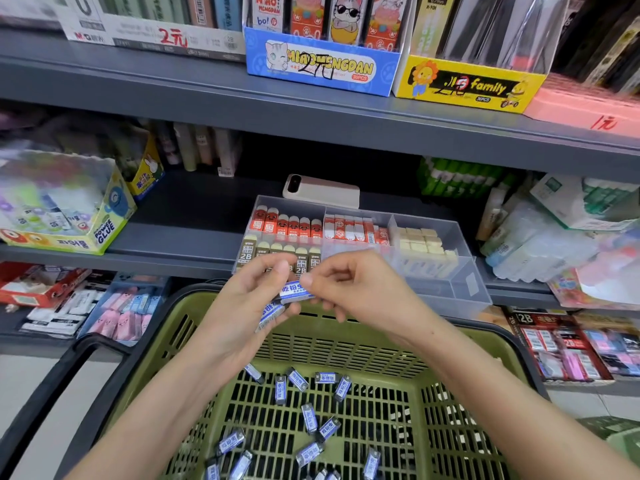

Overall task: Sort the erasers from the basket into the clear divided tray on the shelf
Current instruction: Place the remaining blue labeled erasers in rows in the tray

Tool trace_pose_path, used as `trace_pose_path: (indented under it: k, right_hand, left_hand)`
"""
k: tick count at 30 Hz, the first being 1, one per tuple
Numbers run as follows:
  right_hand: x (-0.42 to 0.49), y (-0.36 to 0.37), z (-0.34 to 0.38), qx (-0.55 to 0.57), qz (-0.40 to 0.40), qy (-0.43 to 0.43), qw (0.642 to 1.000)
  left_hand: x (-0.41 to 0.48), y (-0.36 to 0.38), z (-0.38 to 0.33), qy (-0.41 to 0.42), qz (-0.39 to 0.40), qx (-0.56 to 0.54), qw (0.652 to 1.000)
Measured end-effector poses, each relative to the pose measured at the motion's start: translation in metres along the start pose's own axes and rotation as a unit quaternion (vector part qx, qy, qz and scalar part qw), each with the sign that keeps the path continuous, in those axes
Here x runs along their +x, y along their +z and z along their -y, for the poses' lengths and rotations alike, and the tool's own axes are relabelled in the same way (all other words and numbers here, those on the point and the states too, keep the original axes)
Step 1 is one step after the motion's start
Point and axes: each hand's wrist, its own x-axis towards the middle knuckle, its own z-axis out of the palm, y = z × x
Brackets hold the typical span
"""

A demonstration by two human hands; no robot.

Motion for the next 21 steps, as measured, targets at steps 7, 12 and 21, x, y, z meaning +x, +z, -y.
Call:
trace_pose_path:
  k: [7, 12, 21]
  right_hand:
    - [0.014, -0.033, -0.018, 0.028, -0.221, 0.024, 0.975]
    - [0.035, -0.042, -0.040, -0.216, -0.302, 0.007, 0.928]
    - [0.056, -0.026, -0.054, -0.273, -0.299, 0.015, 0.914]
  left_hand:
    - [0.000, 0.000, -0.002, -0.034, -0.001, -0.096, 0.995]
    - [0.000, -0.002, -0.007, -0.063, -0.004, -0.189, 0.980]
    - [-0.001, 0.000, -0.007, -0.083, 0.033, -0.176, 0.980]
